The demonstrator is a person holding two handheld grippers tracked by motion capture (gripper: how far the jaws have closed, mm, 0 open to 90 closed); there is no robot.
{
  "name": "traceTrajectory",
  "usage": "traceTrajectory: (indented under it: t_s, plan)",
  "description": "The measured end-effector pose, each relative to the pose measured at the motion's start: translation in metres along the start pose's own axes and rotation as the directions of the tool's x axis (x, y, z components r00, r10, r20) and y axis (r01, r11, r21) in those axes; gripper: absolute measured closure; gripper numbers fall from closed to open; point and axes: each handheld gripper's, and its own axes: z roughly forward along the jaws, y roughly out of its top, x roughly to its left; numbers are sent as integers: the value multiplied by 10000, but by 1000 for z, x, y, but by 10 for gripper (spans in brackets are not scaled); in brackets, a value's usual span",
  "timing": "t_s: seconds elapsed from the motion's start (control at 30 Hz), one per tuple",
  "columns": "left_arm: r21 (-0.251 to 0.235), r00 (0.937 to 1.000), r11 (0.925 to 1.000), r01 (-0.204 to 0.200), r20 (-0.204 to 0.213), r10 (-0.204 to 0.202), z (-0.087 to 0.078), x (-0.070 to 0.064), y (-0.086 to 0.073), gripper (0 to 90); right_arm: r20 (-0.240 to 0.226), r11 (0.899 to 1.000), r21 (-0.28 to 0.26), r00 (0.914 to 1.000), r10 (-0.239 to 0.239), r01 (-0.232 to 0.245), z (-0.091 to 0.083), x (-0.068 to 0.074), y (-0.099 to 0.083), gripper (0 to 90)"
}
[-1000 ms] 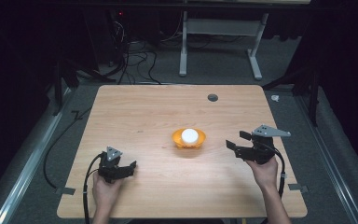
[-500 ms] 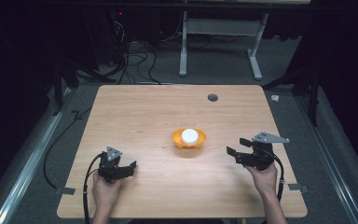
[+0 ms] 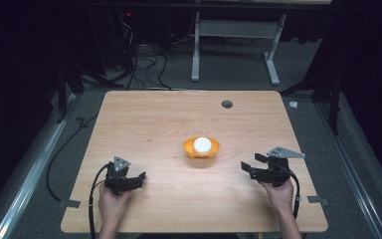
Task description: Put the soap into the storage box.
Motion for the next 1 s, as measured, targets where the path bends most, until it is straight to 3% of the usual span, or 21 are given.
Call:
traceTrajectory:
  t_s: [0.33,0.53,1.0]
  plan:
    - [-2,10000,10000,0,-1,0,0,0,0,194,112,9996,231,9998,176,-179,8,0,-14,292]
    - [0,10000,10000,-1,-1,1,0,0,0,194,565,9982,579,9982,-198,165,15,5,-21,291]
    - [17,10000,10000,-6,-9,6,0,0,0,194,1088,9901,1166,9899,-910,782,30,12,-30,285]
